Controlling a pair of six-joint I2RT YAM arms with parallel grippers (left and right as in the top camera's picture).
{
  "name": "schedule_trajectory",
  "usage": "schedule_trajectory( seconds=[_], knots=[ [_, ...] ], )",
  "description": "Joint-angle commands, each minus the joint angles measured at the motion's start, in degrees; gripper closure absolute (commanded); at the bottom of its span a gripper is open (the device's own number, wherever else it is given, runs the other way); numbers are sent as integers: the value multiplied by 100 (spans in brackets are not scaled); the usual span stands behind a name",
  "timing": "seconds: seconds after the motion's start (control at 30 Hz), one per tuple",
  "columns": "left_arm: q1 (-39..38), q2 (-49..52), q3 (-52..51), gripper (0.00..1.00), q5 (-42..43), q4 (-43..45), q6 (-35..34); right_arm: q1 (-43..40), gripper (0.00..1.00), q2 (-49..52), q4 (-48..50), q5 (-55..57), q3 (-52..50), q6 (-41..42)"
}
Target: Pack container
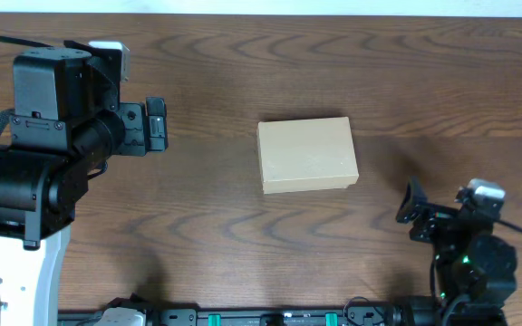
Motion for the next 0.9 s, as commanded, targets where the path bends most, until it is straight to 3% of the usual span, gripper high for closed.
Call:
schedule_trajectory(
  seconds=[0.0,0.5,0.87],
  knots=[
    [4,-33,35,5,-59,-17,-2,-39,1,-341,55,-96,-326,-17],
    [4,-33,35,5,-59,-17,-2,74,1,-1392,85,-118,-1412,-13],
    [4,-33,35,5,-59,-17,-2,72,1,-1602,697,-74,-1843,-42]
  ],
)
